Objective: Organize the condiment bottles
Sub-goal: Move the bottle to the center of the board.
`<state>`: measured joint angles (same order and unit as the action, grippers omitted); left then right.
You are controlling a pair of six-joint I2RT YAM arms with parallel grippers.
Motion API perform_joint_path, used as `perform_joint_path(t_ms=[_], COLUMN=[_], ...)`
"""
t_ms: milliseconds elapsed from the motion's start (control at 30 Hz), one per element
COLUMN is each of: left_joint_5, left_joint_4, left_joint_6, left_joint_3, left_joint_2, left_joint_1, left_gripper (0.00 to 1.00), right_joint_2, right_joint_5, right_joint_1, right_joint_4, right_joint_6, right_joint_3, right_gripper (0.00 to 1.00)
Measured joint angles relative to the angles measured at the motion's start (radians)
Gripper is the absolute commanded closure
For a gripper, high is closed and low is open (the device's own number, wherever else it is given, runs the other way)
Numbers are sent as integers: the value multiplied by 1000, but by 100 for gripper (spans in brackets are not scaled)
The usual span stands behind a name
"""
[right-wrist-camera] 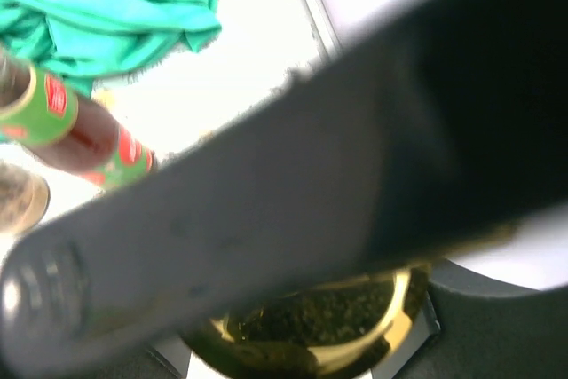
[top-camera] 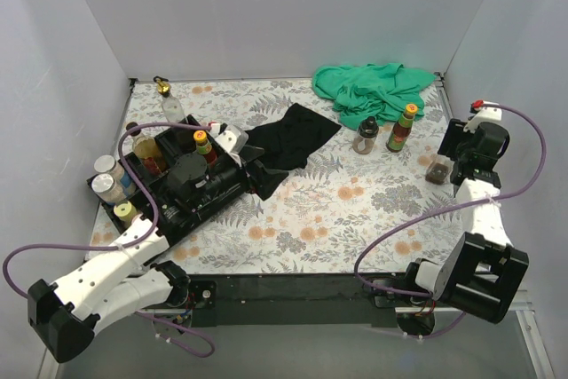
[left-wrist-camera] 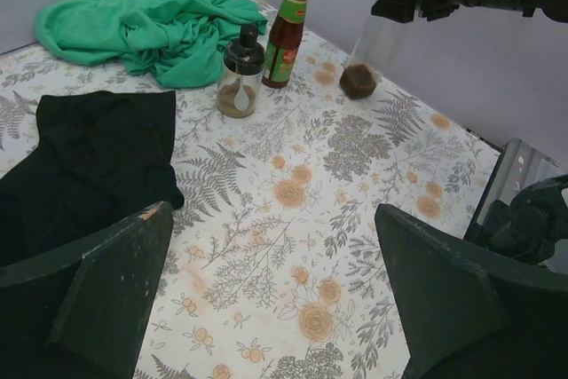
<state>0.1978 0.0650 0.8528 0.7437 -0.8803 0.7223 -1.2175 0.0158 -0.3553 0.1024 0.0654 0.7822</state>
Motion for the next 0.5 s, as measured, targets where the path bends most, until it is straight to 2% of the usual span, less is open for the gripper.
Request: perform_joint_path(t_ms=[133,267,500], left_joint_5=[-23,-40,-84], left_joint_4=[11,-41,-150], left_joint_6=[-1,0,37], left_joint_3=[-11,41,173], left_joint_2=[29,31,58], left_joint_1=[0,0,0], left_gripper=[2,2,2], right_joint_2=[121,229,273], right_joint_5=[-34,-47,-104], right_joint_1=[3,5,40], right_joint_4=[-78,-150,-303], right_joint_6=[-21,-42,-66], right_joint_3=[-53,-80,-70], right_gripper=[88,88,89])
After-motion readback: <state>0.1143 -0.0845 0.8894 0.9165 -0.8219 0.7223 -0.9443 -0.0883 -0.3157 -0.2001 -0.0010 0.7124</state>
